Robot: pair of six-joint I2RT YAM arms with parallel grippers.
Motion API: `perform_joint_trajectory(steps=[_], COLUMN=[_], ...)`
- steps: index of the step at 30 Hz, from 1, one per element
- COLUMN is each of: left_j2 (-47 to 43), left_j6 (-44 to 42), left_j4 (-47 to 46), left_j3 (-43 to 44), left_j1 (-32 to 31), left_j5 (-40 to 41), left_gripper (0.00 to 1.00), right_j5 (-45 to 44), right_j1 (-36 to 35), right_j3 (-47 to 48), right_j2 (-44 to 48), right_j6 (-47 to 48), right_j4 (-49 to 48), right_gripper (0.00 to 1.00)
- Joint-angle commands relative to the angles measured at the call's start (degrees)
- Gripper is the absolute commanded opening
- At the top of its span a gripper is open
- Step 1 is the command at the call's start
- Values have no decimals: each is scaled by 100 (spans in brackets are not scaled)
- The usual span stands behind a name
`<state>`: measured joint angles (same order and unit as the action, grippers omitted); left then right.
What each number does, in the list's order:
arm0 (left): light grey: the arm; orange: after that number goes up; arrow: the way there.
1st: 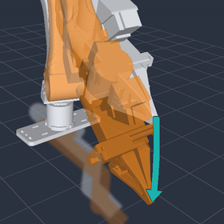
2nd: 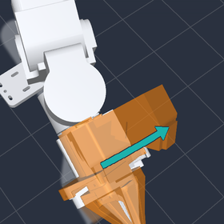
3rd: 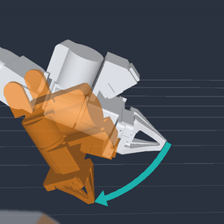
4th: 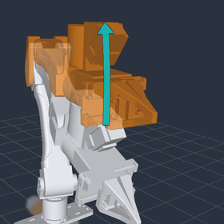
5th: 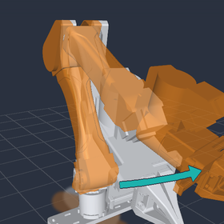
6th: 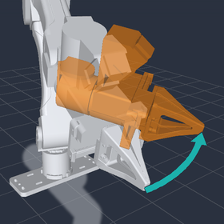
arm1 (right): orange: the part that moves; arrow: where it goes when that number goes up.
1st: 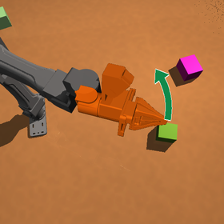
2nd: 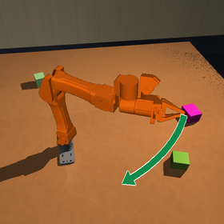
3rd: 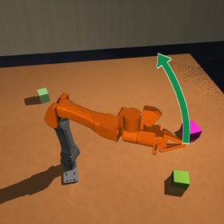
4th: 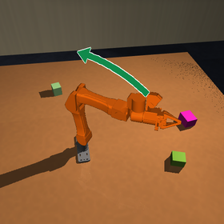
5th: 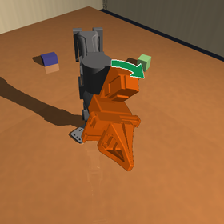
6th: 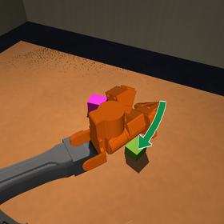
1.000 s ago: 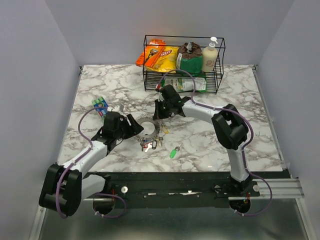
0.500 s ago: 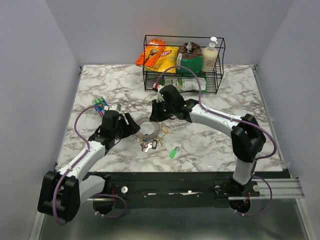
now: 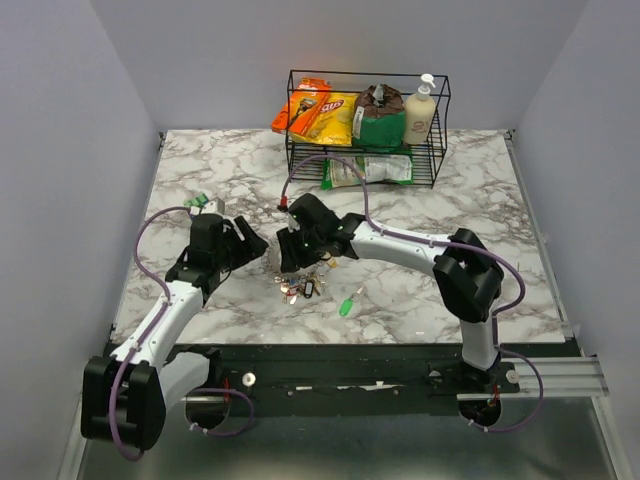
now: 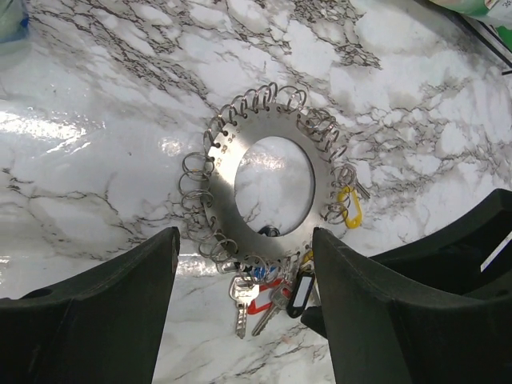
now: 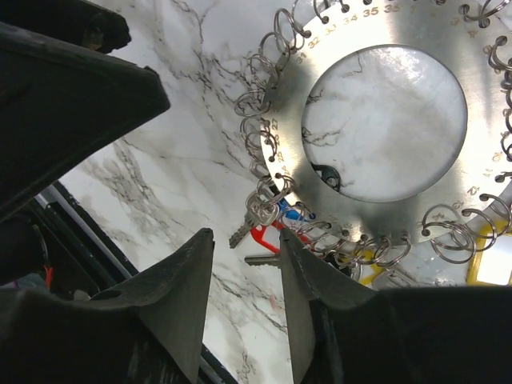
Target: Put the keys on the keyring
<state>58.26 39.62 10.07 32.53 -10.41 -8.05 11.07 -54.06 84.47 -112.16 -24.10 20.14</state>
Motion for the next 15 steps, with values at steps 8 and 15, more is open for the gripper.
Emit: perform_joint_trajectory(steps=[8, 15], left_j2=[-61, -43], left_j6=[-94, -129], left_j4=[39, -13], left_j3=[-318, -362], left_j1=[136, 145], left_j5=[-12, -21], left_gripper=[76, 76], right_j5=[-158, -88], right_j1=[-157, -175], right_j3=[535, 597], right_j2=[-491, -649], right_j6=[-34, -86], right_j4=[447, 587], right_gripper=[56, 55])
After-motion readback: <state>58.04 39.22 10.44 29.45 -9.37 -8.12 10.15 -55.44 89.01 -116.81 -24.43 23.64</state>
